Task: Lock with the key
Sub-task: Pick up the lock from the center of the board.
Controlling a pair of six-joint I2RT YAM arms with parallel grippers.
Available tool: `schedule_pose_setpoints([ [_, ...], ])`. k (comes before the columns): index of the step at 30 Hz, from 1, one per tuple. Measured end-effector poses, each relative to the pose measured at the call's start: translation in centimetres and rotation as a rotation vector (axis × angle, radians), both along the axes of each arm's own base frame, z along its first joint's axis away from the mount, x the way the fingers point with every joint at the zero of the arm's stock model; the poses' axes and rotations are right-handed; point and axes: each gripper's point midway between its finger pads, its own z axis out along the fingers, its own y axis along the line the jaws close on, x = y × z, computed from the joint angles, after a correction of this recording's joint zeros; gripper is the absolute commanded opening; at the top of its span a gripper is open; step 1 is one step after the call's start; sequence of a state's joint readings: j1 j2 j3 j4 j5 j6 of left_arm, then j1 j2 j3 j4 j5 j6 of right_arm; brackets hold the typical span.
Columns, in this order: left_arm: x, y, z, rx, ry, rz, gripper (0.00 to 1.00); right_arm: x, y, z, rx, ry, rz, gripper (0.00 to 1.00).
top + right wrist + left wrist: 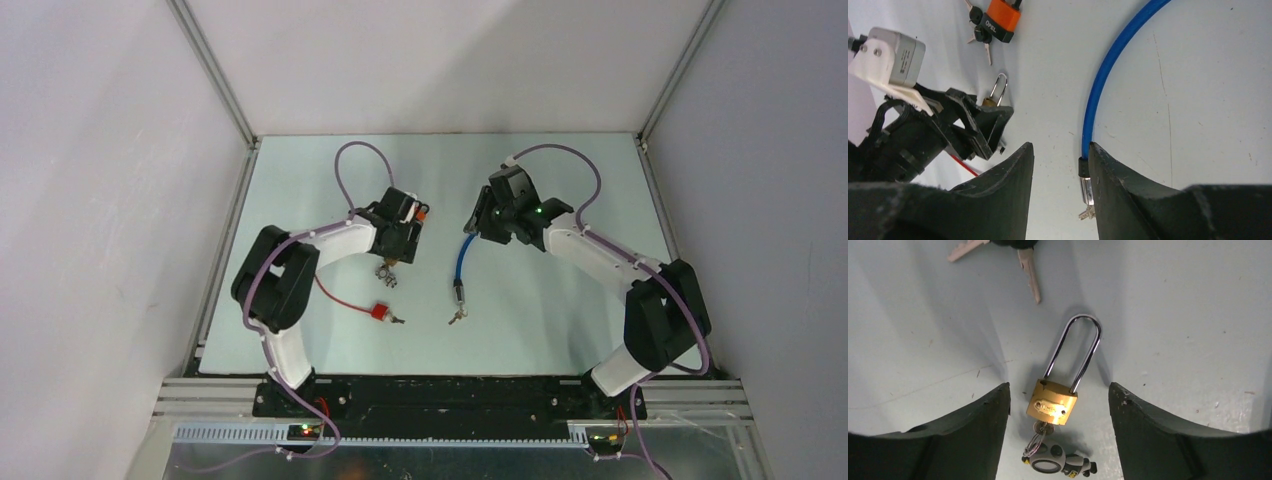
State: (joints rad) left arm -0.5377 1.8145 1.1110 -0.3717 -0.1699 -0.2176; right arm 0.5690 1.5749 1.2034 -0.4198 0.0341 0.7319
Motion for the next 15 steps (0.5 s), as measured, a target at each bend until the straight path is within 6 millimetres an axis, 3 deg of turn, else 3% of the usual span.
schedule_pose_setpoints([
  [9,0.2,-0.8,-0.3,-0.006,0.040,-0.023,0.45,-0.3,-0.3,2.3,0.077,-0.021,0.004,0.47],
  [12,-0.1,-0.9,-0.3,-0.013,0.051,-0.027,0.48,-0.3,-0.2,2.8,0.095,-0.026,0.004,0.47],
  [15,-0.2,-0.9,-0.3,-0.011,0.053,-0.027,0.59,-0.4,-0.1,2.9,0.108,-0.022,0.006,0.47],
])
